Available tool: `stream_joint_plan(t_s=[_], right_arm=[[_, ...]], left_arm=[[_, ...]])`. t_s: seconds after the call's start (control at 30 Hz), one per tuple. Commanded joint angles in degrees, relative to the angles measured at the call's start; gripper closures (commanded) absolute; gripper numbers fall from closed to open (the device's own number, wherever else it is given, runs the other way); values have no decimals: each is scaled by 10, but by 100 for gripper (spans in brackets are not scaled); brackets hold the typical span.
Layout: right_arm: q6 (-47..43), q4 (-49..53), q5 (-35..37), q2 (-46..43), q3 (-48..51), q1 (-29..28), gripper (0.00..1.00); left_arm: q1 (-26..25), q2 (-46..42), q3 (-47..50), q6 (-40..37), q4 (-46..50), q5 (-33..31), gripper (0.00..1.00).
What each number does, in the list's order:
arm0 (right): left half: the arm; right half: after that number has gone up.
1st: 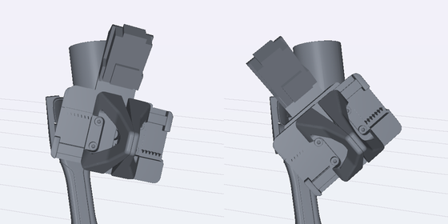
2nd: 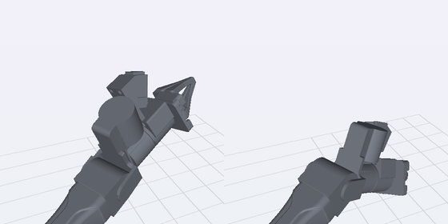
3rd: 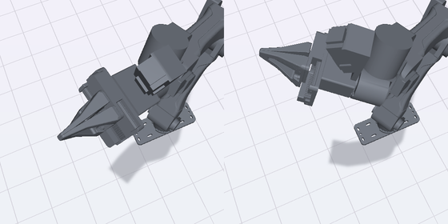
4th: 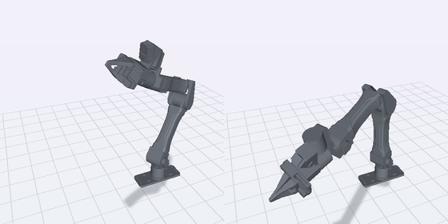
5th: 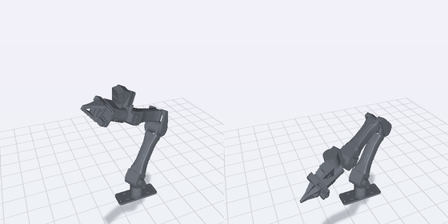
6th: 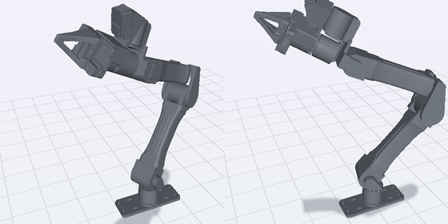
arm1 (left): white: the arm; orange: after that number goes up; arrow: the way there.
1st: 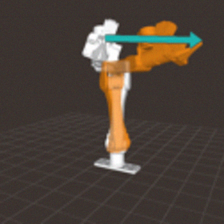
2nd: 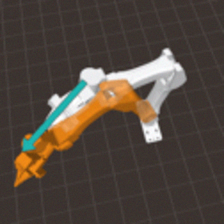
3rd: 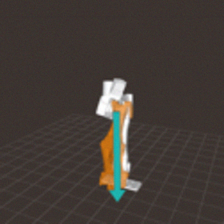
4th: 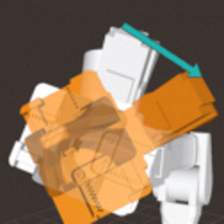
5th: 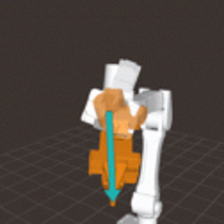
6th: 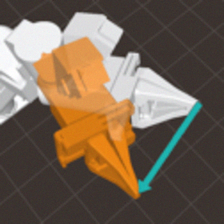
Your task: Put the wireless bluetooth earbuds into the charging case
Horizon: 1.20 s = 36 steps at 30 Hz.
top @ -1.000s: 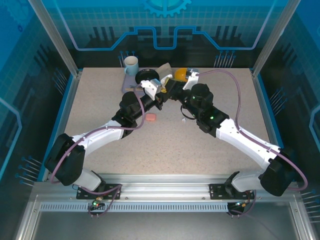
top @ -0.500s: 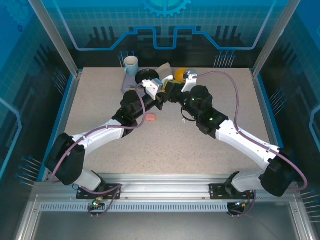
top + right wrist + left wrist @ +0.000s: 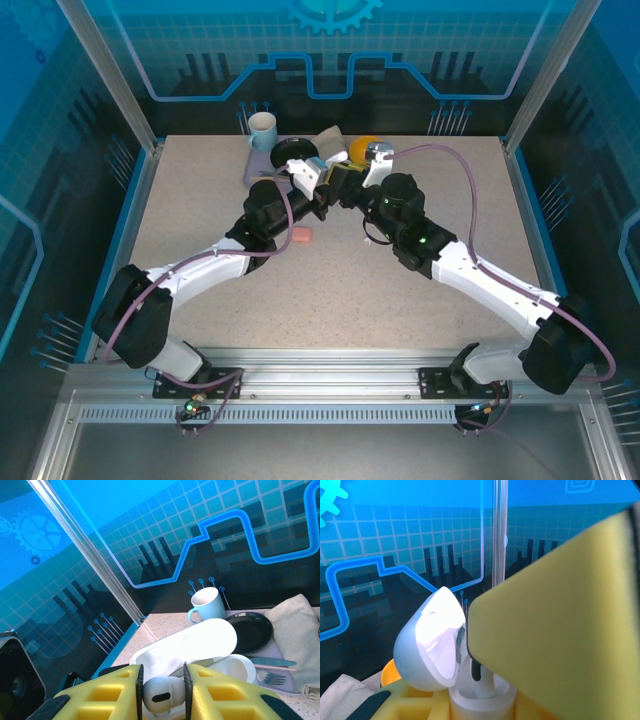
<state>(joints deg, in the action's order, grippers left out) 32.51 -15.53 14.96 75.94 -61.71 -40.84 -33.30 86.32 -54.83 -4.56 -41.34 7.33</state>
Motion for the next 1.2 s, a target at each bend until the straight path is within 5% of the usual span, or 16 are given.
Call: stream_joint_plan(t_s=[0.0,0.47,0.8,1.17], right_arm=[[-4,16,0,-9,-1,-9,71],[10,24,5,-14,-16,6,62],[33,30,-6,-14,-30,22,38],[66,26,-18,-24,-35,43,30]], left_arm=[[-6,0,-26,3,-30,8,100],[-6,0,-21,7,-28,10,100],[-5,-2,-14,11,-28,11,100],[-6,-2,-10,12,-27,13,100]])
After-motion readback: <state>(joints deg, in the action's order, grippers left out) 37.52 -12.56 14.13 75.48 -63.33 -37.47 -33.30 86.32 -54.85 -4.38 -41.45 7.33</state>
